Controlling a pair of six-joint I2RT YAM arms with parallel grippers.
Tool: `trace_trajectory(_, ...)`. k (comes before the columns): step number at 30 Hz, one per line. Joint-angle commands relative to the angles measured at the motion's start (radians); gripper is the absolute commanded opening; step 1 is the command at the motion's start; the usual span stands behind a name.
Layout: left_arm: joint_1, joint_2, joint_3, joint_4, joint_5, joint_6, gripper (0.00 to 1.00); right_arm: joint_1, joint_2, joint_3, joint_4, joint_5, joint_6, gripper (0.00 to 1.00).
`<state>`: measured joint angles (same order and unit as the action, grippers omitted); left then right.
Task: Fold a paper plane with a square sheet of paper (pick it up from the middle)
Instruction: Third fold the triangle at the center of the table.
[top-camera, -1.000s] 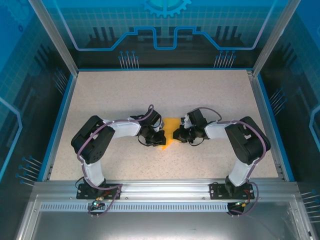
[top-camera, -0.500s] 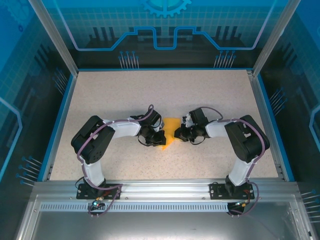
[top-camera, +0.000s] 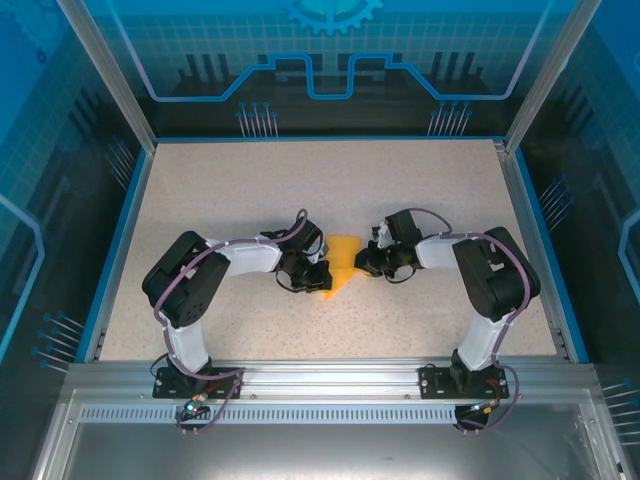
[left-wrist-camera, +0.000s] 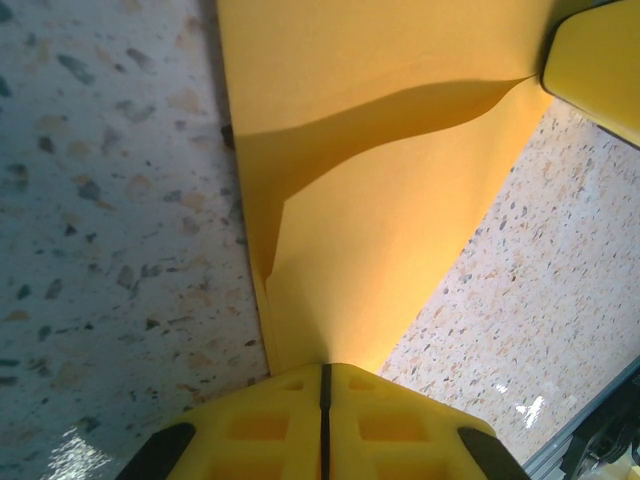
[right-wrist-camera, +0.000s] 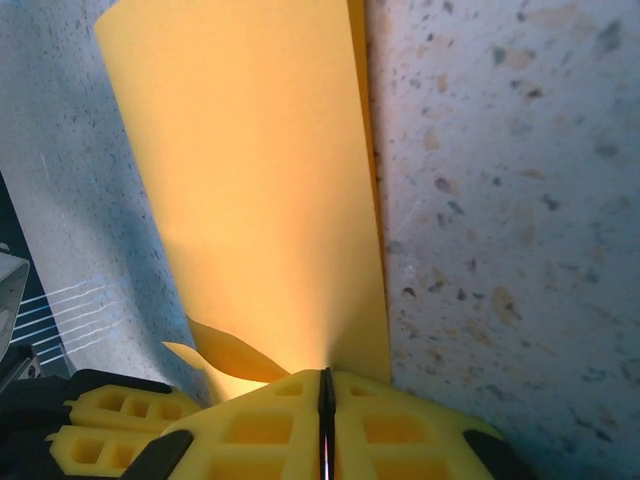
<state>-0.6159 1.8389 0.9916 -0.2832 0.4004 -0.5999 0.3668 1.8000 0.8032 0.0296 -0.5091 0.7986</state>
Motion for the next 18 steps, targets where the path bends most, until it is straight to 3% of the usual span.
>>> trace_trajectory(1,0.01,0.018,-0.011,-0.063,-0.063,0.022,0.09,-0.025,0.002,0.023,-0.078,0.057,-0.039,0.11)
trace_trajectory(7,0.007,0.0,-0.009,-0.064,-0.055,0.024,0.09,-0.066,-0.066,0.041,-0.139,0.052,-0.071,0.13)
trace_trajectory(18,0.008,-0.098,0.064,-0.081,-0.026,0.015,0.14,-0.038,-0.154,0.019,-0.189,0.033,-0.086,0.24)
